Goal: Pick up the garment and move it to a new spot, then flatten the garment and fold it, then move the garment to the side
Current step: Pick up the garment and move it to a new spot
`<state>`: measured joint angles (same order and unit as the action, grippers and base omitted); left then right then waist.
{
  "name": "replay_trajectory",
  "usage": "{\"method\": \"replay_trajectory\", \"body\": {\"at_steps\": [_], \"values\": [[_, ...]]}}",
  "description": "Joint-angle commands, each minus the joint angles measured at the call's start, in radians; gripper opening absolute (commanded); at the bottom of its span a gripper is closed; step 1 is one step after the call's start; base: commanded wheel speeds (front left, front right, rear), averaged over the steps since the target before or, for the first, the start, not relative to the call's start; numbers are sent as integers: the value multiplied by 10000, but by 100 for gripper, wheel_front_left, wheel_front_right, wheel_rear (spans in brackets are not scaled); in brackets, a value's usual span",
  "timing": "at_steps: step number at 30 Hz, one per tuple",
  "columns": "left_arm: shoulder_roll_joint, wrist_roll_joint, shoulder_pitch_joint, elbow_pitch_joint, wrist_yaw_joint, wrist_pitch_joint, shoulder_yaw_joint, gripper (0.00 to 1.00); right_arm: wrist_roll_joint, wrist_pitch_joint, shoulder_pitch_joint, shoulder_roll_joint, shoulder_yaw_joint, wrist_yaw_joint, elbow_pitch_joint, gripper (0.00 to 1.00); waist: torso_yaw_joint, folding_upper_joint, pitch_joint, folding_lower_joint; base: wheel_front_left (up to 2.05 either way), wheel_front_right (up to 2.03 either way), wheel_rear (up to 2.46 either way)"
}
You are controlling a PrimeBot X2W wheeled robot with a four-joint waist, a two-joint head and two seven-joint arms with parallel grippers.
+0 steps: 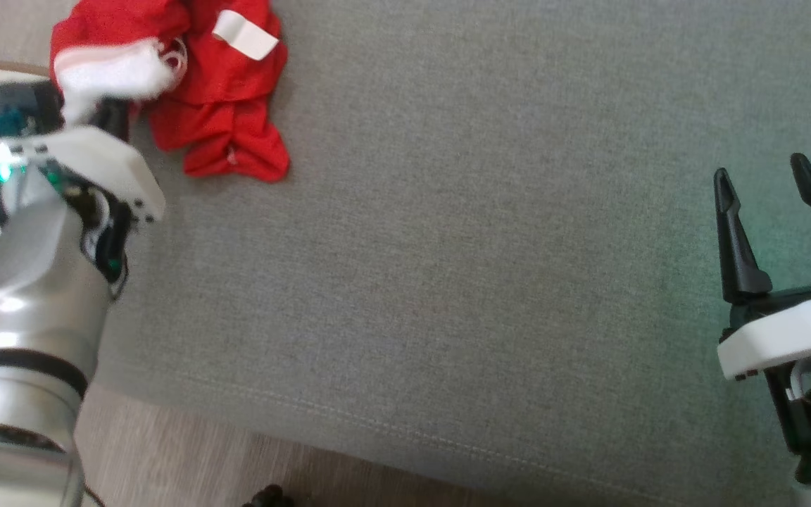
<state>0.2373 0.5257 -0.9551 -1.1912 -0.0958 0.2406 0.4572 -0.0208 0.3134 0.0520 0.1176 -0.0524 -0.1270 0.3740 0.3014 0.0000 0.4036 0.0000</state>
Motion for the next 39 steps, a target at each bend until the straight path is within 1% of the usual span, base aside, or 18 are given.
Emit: {"method": "replay_trajectory", "body": {"at_steps": [1,3,7,12,17,20,23,27,30,31,35,37,39], "values": [[645,-164,-555,429,126,163,-218,0,-81,-133,91,-58,180,-37,328,100,89,0,-232,0,0,0,0],[763,-388,-565,1050,376,199,-275,0,-118,-250,59,-144,147,-37,262,100,143,0,-474,0,0,0,0],[1117,-878,-92,2940,872,208,-691,0,-200,-484,-33,-318,145,-37,74,100,151,0,-984,0,0,0,0],[1354,-1414,861,5186,1256,210,-1025,0,-339,-824,-212,-504,105,-37,-172,100,2,0,-1637,0,0,0,0],[1441,-1601,1995,7202,1496,153,-930,0,-512,-1177,-501,-627,66,-37,-352,100,-338,0,-2230,0,0,0,0],[1393,-1571,2629,8562,1703,-197,-780,0,-628,-1348,-671,-660,52,-37,-408,100,-659,0,-2456,0,0,0,0],[1310,-1604,3221,9991,1892,-628,-503,0,-901,-1491,-739,-668,102,-37,-469,100,-1134,0,-2543,0,0,0,0],[1044,-1700,3753,11552,1896,-1164,166,0,-1150,-1670,-675,-671,322,-37,-490,100,-2000,0,-2413,0,0,0,0],[638,-1640,3884,12109,1801,-1420,681,0,-1308,-1813,-622,-672,433,-37,-556,100,-2721,0,-2232,0,0,0,0],[638,-1640,3884,12109,1801,-1420,681,0,-1308,-1813,-622,-672,433,-37,-556,100,-2721,0,-2232,0,0,0,0],[-114,-1534,3787,12095,1495,-1626,1505,0,-1480,-2017,-559,-672,507,-37,-676,100,-3695,0,-1912,0,0,0,0],[-517,-1394,3727,11835,1282,-1683,1881,0,-1589,-2117,-529,-673,578,-37,-770,100,-4174,0,-1742,0,0,0,0],[-878,-1274,3718,11492,1158,-1683,2159,0,-1692,-2238,-509,-673,646,-37,-871,100,-4580,0,-1551,0,0,0,0]]}}
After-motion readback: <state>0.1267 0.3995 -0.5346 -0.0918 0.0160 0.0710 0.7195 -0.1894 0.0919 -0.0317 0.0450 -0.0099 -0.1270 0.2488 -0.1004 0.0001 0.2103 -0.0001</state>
